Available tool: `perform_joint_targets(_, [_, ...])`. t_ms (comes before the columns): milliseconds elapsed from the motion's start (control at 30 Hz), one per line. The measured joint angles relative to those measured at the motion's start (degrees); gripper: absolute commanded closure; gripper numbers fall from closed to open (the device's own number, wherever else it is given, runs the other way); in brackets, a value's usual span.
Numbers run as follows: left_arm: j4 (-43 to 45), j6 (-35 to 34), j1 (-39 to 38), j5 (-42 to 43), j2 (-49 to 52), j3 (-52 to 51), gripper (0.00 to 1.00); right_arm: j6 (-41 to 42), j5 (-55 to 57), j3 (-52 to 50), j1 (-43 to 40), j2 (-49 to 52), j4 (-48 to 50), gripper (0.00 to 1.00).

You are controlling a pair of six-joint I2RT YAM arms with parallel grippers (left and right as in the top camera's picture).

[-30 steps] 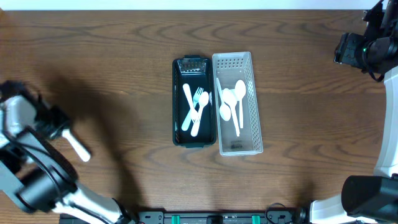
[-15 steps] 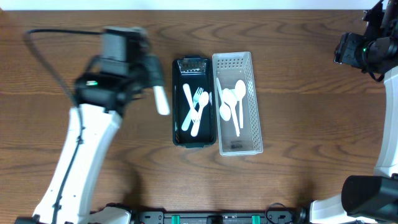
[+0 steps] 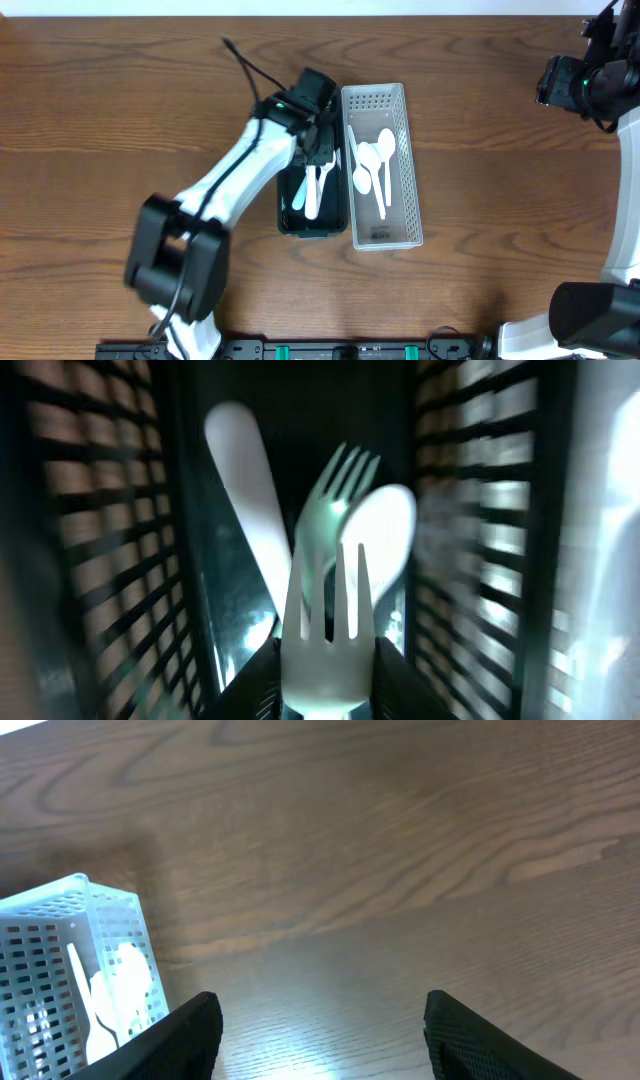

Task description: Pack container

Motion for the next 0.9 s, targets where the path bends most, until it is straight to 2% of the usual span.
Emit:
perform_joint_targets(67, [0.0,0.07,0.0,-0.09,1.73,-0.11,0.53,0.0,0.0,0.0,0.0,0.0,0.0,0.32])
perform_joint_targets(267, [0.33,5.66,0.0,-1.14,1.31,-0.07,0.4,-0.26,0.0,0.0,0.0,0.0,-0.02,0.32])
perform_joint_targets(333, [-0.76,8.41,0.0,-2.45,0.28,0.37,0.3,-0.44,0.0,0.0,0.0,0.02,0.04,0.32])
perform_joint_targets(467, [-1.79,14.95,0.07,-8.31,-6.14,4.04,0.01,-1.38,0.0,0.0,0.11,0.0,1.44,0.32])
perform_joint_targets(600, [1.51,19.34,2.03,-13.75,-16.76,8.98,0.02,-2.49,0.42,-0.02,1.9,0.02,4.83,0.28])
perform_joint_targets(700, [4.28,21.18,8.04,-15.74,-23.8,10.78,0.02,-3.06,2.19,-0.02,6.16,0.22,10.91,0.21])
perform_joint_targets(733, [4.98,21.38,9.92,-16.31,-24.85,11.04,0.02,-3.02,2.73,-0.07,7.41,0.37,12.79,0.16])
perform_joint_targets(800, [8.02,22.03,15.41,-16.94,-25.75,11.06,0.02,-3.19,3.91,-0.04,10.58,1.27,20.0,0.01])
perform_joint_targets(900, [13.66,22.49,21.59,-17.16,-23.78,10.95,0.02,-4.09,5.2,-0.04,14.62,3.76,31.67,0.01])
